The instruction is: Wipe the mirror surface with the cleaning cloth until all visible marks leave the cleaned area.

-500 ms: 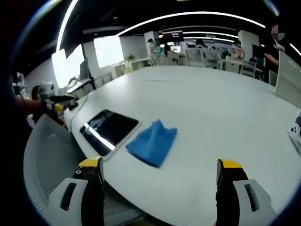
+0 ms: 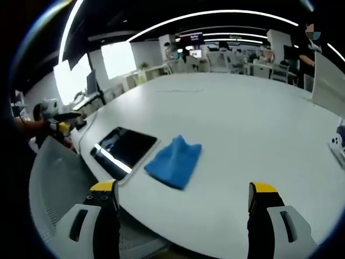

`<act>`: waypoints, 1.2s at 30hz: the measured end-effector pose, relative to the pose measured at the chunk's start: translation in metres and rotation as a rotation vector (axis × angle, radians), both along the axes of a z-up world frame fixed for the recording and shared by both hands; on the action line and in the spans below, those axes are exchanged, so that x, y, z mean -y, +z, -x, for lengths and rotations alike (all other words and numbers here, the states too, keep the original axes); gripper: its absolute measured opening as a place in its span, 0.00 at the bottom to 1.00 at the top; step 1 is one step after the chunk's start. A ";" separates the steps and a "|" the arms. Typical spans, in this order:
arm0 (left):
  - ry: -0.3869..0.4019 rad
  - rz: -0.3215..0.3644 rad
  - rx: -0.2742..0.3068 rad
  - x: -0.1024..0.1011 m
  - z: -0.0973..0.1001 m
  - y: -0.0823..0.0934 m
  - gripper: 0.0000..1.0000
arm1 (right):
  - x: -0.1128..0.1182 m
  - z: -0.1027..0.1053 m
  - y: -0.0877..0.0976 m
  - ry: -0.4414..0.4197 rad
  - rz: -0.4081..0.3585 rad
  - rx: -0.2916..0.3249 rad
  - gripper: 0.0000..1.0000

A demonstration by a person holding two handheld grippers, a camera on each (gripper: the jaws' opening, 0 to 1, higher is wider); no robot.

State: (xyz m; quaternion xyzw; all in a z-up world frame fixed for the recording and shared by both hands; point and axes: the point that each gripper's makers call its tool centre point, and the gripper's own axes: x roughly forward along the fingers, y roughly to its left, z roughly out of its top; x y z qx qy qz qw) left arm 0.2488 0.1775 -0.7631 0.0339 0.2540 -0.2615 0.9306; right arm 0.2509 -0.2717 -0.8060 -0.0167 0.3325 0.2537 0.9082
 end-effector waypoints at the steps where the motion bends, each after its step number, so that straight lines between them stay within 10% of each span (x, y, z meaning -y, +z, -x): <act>1: 0.000 0.000 -0.001 0.000 0.000 0.000 1.00 | 0.000 0.001 0.000 0.000 0.003 -0.001 1.00; 36: 0.002 -0.015 -0.027 -0.002 0.003 -0.004 1.00 | -0.007 0.005 0.002 -0.017 0.042 -0.072 1.00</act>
